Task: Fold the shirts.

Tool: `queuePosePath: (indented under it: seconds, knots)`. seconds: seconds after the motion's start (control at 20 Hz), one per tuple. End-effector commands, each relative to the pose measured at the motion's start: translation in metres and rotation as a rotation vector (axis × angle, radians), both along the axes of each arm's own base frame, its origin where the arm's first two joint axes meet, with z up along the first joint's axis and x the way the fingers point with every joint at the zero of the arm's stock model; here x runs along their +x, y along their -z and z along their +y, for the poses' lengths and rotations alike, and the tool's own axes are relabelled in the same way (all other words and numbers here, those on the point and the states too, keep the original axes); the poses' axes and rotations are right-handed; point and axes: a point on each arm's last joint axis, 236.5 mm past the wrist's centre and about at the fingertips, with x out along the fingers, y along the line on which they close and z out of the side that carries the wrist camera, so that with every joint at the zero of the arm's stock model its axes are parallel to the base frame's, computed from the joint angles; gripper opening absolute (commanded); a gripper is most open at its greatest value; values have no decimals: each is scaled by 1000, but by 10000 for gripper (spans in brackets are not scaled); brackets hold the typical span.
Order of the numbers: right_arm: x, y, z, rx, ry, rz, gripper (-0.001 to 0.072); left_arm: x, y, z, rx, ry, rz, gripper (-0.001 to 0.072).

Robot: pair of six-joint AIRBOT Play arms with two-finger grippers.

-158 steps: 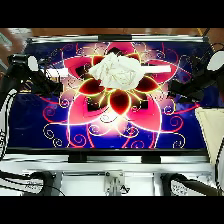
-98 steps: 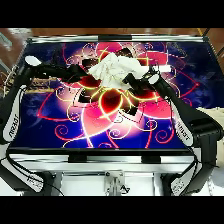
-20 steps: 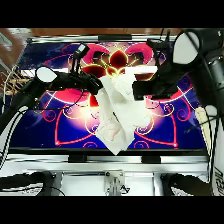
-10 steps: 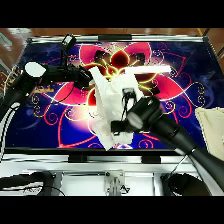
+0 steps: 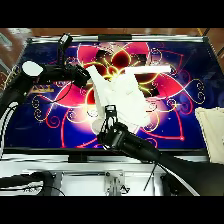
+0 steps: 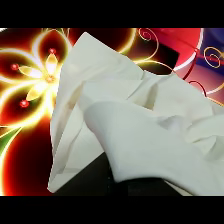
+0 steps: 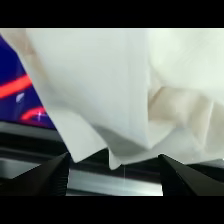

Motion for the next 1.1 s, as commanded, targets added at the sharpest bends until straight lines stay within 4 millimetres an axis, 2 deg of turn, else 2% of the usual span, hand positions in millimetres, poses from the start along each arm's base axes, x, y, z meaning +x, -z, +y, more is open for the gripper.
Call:
queuePosePath:
  seconds: [0.0, 0.1, 0.15, 0.2, 0.25, 0.3, 0.4, 0.45, 0.5, 0.55, 0.6, 0.65, 0.7, 0.75, 0.8, 0.9, 0.95, 1.0, 1.05]
  knots:
    - [29, 19, -13, -50, 45, -43, 653, 0, 1, 4, -13, -12, 28, 65]
    - [43, 28, -26, -65, 118, -30, 641, -2, 2, 2, -12, -4, 34, 65]
    - [46, 32, -33, -76, 158, -17, 505, -3, 2, 2, -12, -5, 35, 65]
    - [47, 32, -41, -95, 187, -11, 279, -2, 2, 3, -15, -8, 39, 65]
    - [47, 28, -51, -136, 194, -14, 139, -2, 2, 3, -14, -10, 38, 65]
    - [50, 19, -64, -194, 188, -35, 86, -2, 2, 4, -14, -11, 38, 65]
    - [61, -14, -94, -304, 169, -110, 85, -1, 0, 7, -15, -14, 39, 65]
    - [73, -44, -111, -364, 153, -190, 85, -4, -5, 8, -15, 2, 38, 65]
    - [89, -80, -126, -412, 123, -290, 85, -9, -21, 6, -17, 30, 23, 65]
    - [107, -126, -135, -441, 67, -419, 85, -15, -44, 3, -21, 58, -13, 65]
    - [121, -175, -142, -452, 28, -544, 85, -22, -80, 1, -31, 84, -78, 65]
    - [131, -233, -152, -440, 22, -682, 85, -32, -122, 0, -46, 99, -162, 65]
    - [134, -287, -160, -395, 44, -803, 85, -44, -176, 3, -72, 93, -276, 65]
    - [131, -343, -169, -300, 82, -926, 85, -59, -230, 9, -96, 79, -399, 65]
    - [125, -392, -174, -185, 107, -1031, 85, -81, -290, 19, -134, 50, -541, 65]
    - [104, -484, -181, 75, 116, -1239, 85, -138, -397, 42, -237, -16, -792, 65]
    - [89, -524, -178, 207, 92, -1325, 85, -168, -436, 54, -295, -48, -888, 65]
    - [76, -554, -177, 297, 61, -1395, 85, -196, -468, 68, -358, -86, -961, 65]
    - [66, -578, -176, 354, 34, -1450, 85, -219, -485, 78, -397, -110, -1009, 65]
